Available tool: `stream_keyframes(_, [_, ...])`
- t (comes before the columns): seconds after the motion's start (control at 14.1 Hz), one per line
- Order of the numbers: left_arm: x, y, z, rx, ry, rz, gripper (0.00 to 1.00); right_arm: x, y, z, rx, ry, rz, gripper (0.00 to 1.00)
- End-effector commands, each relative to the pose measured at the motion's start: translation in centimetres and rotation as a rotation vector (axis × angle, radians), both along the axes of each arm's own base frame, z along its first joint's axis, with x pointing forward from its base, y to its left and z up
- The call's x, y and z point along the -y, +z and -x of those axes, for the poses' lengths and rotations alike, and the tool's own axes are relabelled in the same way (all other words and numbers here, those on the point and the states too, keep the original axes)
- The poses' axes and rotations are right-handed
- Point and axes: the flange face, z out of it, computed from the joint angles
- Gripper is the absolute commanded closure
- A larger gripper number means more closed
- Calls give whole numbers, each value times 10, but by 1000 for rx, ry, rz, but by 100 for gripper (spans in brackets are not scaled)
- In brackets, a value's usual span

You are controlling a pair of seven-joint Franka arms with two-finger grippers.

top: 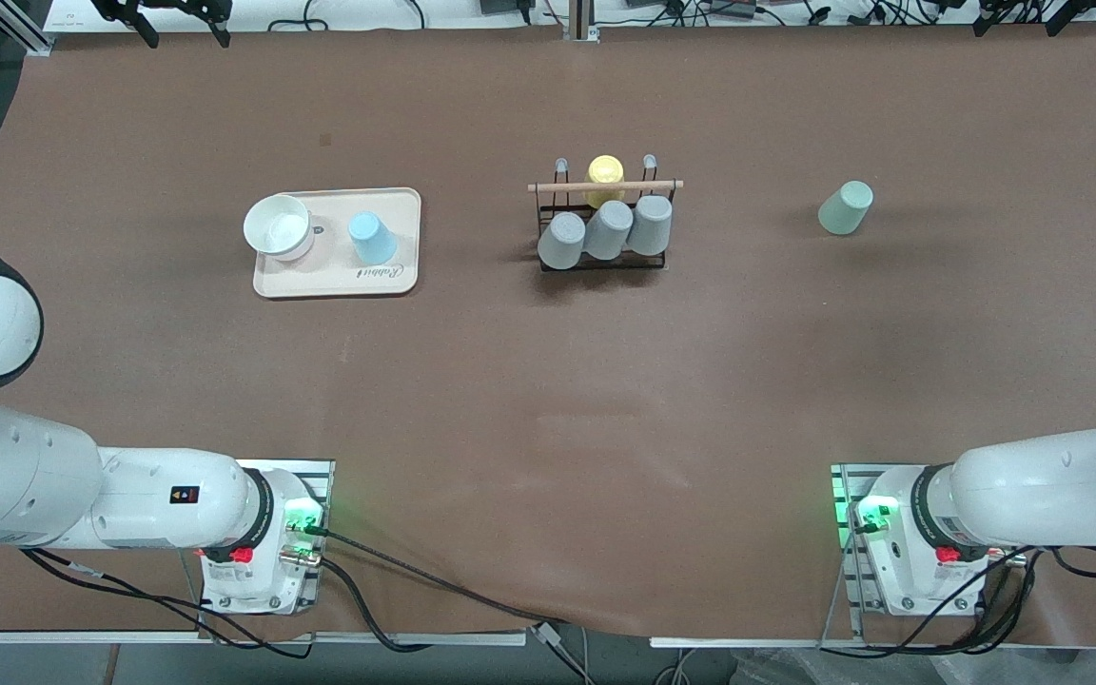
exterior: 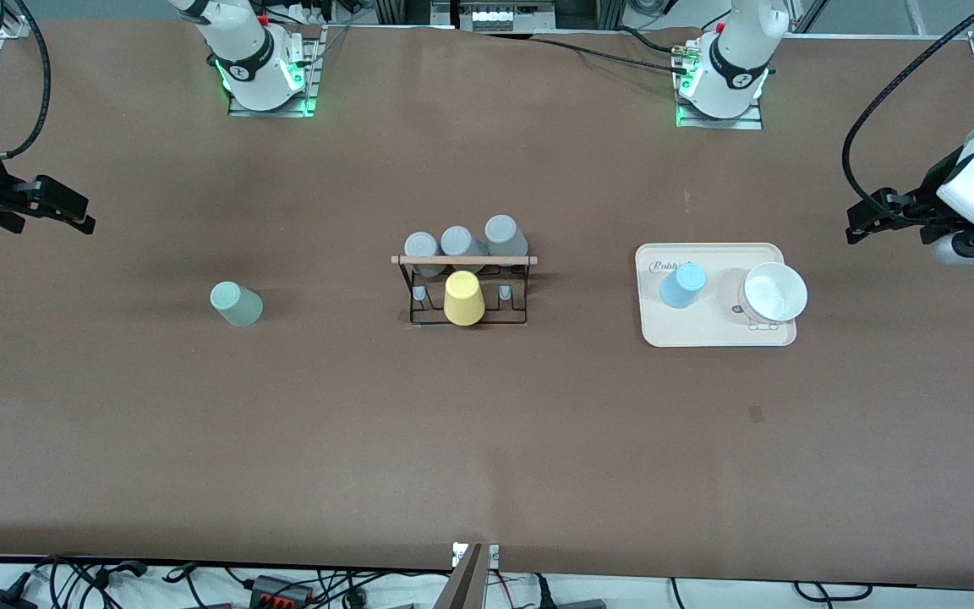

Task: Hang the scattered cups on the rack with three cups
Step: 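Reach the left gripper down to the light blue cup on the tray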

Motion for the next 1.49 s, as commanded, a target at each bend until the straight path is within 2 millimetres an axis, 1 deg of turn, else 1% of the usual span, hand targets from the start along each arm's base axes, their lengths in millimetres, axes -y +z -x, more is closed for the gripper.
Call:
stream_keyframes(0.0, [1, 6, 7, 2, -5, 21, 0, 3, 8, 8, 1, 20, -9, 0])
stream_keyframes(0.43, [1, 5, 6, 0, -3, 19, 0, 4, 10, 7, 11, 19, -4, 0])
stream_keyframes(0.64, [6, 6, 6, 2, -9, 19, 0, 3, 9, 6, 10, 20, -3, 0])
stream_keyframes(0.71, [7, 4, 6, -6, -17, 19, 0, 3, 8, 7, 5, 19, -3, 0])
stream_keyframes(0.78, [12, -2, 9, -46, -28, 19, 0, 3, 7, 6, 5, 19, -3, 0])
stream_keyframes(0.85, [21, -16, 11, -116, -41, 18, 0, 3, 6, 5, 5, 20, -3, 0])
stream_keyframes(0.92, [34, -29, 13, -170, -65, 16, 0, 3, 6, 5, 7, 19, -3, 0])
stream_keyframes(1.06, [69, -77, 8, -260, -118, 11, 0, 3, 5, 5, 4, 20, -3, 0])
stream_keyframes(1.13, [87, -95, 1, -248, -106, 10, 0, 2, 5, 5, 4, 22, -3, 0])
stream_keyframes(1.21, [101, -111, -3, -222, -58, 7, 0, 2, 4, 4, 2, 22, -3, 0])
stream_keyframes(1.28, [108, -127, -5, -188, -42, 8, 0, 2, 5, 4, 4, 22, -3, 0])
stream_keyframes(1.35, [111, -148, -3, -163, -40, 12, 0, 2, 4, 4, 4, 22, -3, 0])
stream_keyframes(1.42, [118, -164, 1, -127, -46, 18, 0, 2, 3, 3, 4, 20, -3, 0])
